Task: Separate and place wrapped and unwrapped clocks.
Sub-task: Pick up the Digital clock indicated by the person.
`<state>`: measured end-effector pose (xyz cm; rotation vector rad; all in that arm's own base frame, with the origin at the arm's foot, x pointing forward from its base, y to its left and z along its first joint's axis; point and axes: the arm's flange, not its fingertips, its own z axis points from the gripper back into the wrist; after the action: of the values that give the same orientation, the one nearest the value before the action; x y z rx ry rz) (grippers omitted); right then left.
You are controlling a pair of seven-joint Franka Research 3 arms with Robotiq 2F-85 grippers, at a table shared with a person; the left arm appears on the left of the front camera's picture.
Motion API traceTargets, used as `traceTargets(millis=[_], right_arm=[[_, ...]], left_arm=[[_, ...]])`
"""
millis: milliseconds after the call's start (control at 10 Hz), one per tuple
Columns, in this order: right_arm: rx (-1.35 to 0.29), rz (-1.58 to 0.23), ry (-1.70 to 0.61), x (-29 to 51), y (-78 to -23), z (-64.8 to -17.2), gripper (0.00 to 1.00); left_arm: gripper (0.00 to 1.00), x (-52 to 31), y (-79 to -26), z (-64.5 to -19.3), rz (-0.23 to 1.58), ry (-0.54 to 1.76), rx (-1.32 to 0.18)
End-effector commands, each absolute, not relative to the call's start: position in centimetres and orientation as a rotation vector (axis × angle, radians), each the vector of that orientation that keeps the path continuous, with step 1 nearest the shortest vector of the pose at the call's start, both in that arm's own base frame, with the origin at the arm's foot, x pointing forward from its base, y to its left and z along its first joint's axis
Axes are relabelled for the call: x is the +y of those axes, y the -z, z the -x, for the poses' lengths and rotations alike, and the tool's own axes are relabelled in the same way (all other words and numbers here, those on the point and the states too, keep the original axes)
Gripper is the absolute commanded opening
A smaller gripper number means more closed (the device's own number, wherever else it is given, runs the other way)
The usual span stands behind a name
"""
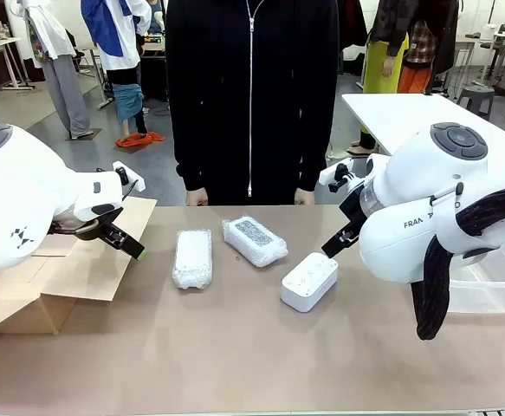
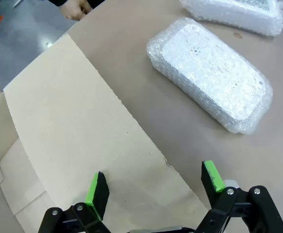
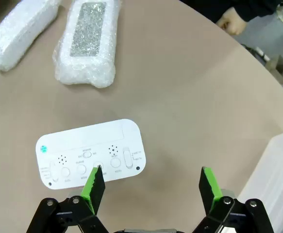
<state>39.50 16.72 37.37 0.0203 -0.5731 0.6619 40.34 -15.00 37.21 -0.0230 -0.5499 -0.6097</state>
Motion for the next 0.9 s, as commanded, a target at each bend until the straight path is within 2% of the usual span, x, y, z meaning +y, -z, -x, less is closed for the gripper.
traceTargets(millis=[0, 600, 800], right_arm=[[-0.573, -0.021, -0.662, 16.7, -37.4, -39.5, 1.0], [-0.573, -0.02, -0.662, 16.7, -37.4, -39.5, 1.0], [-0.582, -0.026, -0.675, 16.5, -38.7, -38.2, 1.0]], left_arm=[[1.0, -15.0, -37.2, -40.3, 0.023, 0.61, -0.55], [1.0, -15.0, -37.2, -40.3, 0.023, 0.61, -0.55], [1.0, -15.2, -38.9, -39.3, 0.062, 0.685, -0.524]])
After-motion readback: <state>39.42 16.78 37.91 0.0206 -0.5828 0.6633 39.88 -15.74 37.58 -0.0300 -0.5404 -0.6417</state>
